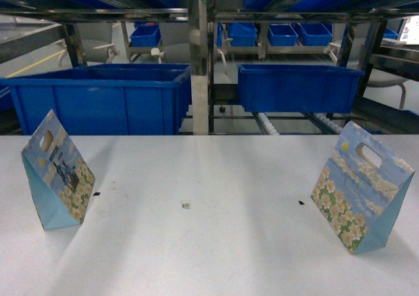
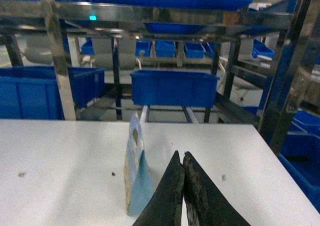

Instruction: Move flower gift bag to table near conveyor

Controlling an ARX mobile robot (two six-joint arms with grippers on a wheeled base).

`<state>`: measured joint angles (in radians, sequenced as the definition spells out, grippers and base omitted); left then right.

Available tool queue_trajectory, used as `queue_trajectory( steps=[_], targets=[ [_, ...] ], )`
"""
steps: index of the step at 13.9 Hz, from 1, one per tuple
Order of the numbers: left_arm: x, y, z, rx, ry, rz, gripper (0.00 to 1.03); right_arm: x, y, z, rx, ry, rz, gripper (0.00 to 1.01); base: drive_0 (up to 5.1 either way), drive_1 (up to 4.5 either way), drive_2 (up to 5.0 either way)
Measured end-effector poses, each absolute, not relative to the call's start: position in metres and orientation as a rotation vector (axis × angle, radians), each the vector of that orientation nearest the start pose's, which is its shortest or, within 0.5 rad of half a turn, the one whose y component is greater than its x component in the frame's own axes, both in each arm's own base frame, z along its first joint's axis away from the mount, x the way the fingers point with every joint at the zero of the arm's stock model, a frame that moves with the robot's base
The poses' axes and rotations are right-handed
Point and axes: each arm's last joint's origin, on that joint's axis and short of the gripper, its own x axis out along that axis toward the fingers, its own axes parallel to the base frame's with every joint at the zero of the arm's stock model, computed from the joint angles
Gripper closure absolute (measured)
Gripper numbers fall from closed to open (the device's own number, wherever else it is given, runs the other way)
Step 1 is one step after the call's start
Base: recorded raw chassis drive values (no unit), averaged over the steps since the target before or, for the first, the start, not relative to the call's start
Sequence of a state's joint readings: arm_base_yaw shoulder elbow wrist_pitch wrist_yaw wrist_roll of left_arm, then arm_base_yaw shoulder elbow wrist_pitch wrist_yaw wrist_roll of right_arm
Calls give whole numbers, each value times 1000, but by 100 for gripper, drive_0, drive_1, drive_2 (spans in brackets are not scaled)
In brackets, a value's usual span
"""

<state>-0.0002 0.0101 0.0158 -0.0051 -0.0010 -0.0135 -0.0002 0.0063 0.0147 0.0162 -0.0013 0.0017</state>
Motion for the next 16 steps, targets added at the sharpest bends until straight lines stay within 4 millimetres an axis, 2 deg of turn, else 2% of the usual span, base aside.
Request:
queue_trajectory(
  steps=[5, 6, 11, 12, 16],
  targets=[
    [97, 0, 168, -14, -2, 0, 101, 97, 0, 168, 2, -6, 0, 99, 0, 0, 0],
    [97, 0, 168, -14, -2, 0, 100, 97, 0, 168, 1, -6, 0, 95, 0, 0, 0],
    [97, 0, 168, -14, -2, 0, 35, 97, 0, 168, 1, -6, 0, 29, 0, 0, 0],
    [97, 0, 168, -14, -2, 0, 6, 97, 0, 168, 2, -6, 0, 1, 0, 0, 0],
    [97, 0, 168, -13, -2, 0, 5, 97, 0, 168, 1, -6, 0, 3, 0, 0, 0]
  ],
)
